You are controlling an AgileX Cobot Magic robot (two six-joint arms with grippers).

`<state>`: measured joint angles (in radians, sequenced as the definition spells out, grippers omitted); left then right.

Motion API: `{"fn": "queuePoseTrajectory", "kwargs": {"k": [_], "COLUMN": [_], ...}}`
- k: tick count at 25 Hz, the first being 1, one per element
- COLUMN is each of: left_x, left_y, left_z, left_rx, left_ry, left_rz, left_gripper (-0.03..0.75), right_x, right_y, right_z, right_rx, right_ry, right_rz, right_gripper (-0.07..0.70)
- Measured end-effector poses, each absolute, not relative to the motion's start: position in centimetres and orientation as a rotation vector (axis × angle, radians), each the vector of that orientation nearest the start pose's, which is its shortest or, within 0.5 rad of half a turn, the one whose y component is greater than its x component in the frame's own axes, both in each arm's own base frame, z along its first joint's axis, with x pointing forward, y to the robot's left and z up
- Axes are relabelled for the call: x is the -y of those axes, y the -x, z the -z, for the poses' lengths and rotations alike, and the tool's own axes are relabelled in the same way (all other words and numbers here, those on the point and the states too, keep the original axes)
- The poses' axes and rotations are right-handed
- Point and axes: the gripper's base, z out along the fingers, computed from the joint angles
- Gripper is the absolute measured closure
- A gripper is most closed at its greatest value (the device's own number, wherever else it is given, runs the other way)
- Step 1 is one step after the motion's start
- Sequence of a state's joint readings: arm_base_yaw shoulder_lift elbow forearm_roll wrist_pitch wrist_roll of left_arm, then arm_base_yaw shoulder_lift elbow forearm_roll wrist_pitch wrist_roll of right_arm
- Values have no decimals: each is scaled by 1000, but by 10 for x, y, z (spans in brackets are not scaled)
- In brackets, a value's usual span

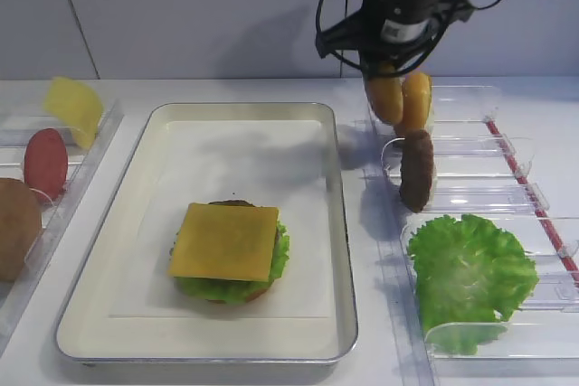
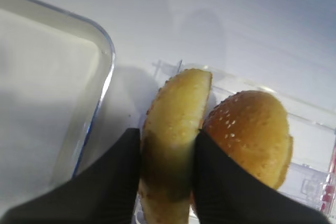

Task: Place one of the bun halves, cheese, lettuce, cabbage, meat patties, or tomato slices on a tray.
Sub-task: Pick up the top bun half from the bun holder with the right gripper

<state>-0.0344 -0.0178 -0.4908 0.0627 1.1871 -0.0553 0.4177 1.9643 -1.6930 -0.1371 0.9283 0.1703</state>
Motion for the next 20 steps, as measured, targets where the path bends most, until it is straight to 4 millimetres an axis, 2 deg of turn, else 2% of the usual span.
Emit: {"fn": "queuePoseTrajectory", "kwargs": {"k": [5,8,13,20], "left_x": [-6,-6,-6,-6], "left_y": [12,12,12,12], "left_z": [-265,-265,-265,-265], "left_rx": [-2160,-2160,-2160,-2160], "left_ry": [31,31,31,31], "left_rz": [-25,-25,-25,-25], "left_gripper": [133,133,133,133], "right_x": [-161,-156,-152,-147], "right_y": [-388,-377,-359,-321], "right_z": [-314,-332,-349,-356], "right_rx": [-2525,-2508,-2522,-2497], "right_ry": [376,372,386,398], "right_rz": [-55,-58,-102,-271], "right_gripper": [378,378,379,381]}}
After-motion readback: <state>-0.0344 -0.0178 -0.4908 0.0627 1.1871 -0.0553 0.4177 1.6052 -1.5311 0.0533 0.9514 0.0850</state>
